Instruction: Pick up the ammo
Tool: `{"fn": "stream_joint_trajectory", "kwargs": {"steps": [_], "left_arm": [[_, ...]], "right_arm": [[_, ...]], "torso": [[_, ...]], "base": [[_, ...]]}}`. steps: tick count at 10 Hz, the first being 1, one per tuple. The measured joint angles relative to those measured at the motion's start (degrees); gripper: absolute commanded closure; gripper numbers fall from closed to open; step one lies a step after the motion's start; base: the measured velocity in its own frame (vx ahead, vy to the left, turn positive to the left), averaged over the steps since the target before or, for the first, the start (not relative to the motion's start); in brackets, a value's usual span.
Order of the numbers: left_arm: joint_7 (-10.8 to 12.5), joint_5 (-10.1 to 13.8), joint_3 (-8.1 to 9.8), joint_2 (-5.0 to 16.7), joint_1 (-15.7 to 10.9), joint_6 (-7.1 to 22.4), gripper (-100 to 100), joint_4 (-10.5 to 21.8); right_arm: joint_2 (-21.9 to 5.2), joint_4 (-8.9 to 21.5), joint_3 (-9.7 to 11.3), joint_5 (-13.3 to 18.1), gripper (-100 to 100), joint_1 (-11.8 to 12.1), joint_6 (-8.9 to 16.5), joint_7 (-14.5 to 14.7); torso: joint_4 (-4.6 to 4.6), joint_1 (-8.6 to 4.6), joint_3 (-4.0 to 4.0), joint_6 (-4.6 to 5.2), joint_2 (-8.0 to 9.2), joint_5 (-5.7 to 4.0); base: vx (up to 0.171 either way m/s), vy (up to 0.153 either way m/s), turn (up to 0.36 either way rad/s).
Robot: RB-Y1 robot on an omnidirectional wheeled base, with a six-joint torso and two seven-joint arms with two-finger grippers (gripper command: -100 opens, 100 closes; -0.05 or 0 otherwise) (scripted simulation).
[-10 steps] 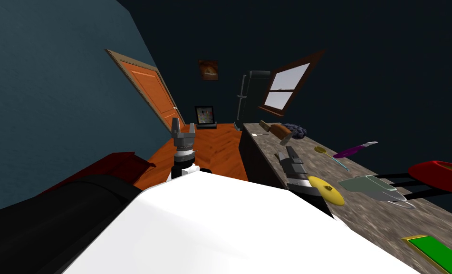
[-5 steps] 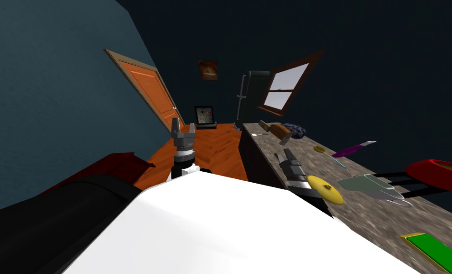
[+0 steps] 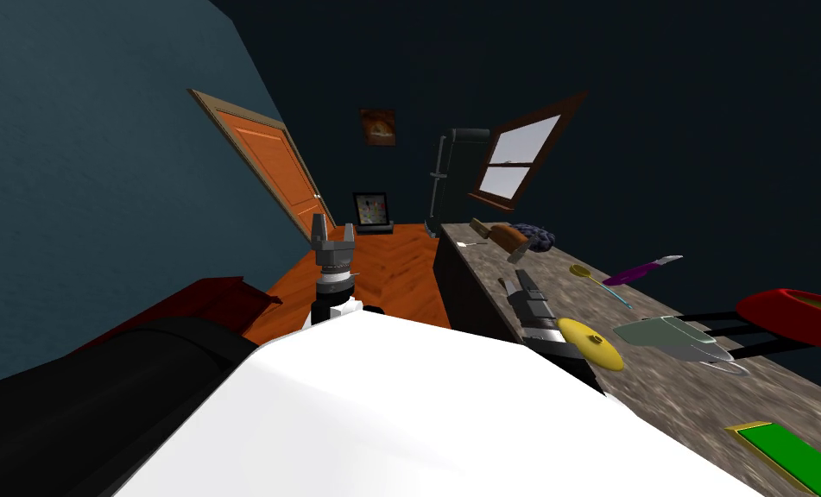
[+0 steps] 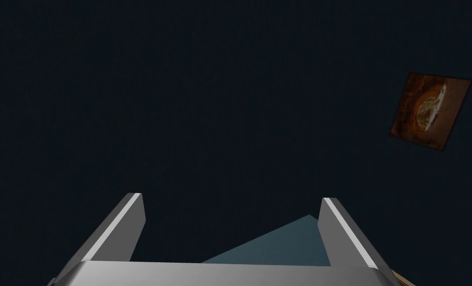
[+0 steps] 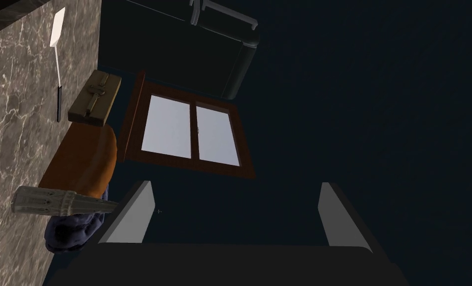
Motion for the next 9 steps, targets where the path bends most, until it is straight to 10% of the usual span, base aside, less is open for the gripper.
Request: {"fn": "stream_joint_trajectory", "kwargs": {"steps": [9], "left_arm": [[0.00, 0.00, 0.00, 0.00, 0.00, 0.00, 0, 0.00]], "right_arm": [[-6.75, 2.43, -2.06, 0.46, -100, 5.17, 3.44, 3.67]], "torso": [[0.00, 0.01, 0.00, 0.00, 0.00, 0.00]], "base": [[0.028, 0.003, 0.001]]}}
